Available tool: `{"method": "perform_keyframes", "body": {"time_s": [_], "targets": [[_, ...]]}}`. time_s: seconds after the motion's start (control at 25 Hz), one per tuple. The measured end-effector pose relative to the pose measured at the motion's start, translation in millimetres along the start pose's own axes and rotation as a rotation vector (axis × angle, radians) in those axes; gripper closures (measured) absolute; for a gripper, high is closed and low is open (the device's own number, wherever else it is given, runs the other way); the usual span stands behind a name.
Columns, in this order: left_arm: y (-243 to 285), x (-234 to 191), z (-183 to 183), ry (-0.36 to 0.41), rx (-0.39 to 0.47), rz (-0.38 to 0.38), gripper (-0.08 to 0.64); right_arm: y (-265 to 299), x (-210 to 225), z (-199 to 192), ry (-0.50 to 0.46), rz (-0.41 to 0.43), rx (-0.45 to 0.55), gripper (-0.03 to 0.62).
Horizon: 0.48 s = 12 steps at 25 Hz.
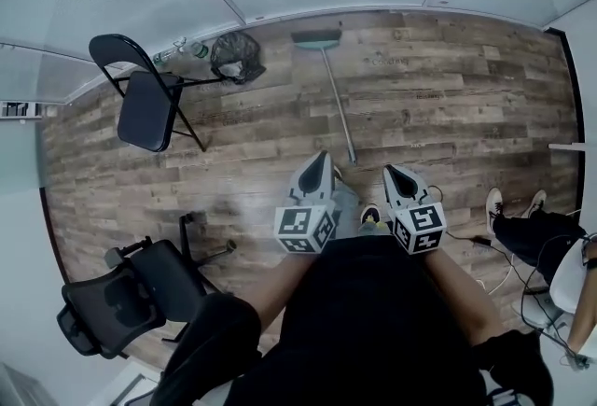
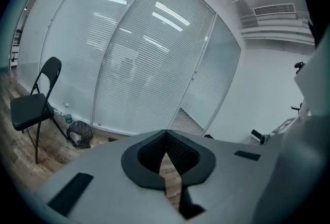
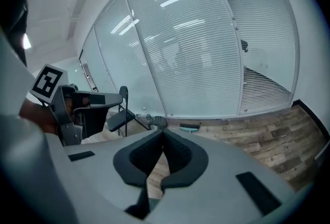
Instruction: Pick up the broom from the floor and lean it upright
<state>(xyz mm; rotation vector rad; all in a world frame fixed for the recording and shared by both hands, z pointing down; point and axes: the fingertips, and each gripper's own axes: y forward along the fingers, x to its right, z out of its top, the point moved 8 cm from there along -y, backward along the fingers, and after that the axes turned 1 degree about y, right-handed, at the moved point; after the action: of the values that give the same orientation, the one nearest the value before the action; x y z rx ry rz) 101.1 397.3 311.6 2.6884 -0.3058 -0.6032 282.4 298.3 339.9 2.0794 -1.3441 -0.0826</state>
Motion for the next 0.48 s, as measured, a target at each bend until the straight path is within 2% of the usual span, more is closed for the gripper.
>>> {"method": "perform_keyframes", "body": {"time_s": [0.2,0.36,0.48], "targets": [[29,-36,-14,-0.04,-0.057,0.004,0.545,58,11,-17,0.003,0.047,-0.151,0.578],[59,-65,-39,-0.008,-0.125,-0.001,0.545,115,30,-43,0.098,0.095,-0.306,0.577],[87,-90,-72,0.002,-0.191,0.03,0.545,161,50,-76,0.14,0.127,-0.393,0.577]]}}
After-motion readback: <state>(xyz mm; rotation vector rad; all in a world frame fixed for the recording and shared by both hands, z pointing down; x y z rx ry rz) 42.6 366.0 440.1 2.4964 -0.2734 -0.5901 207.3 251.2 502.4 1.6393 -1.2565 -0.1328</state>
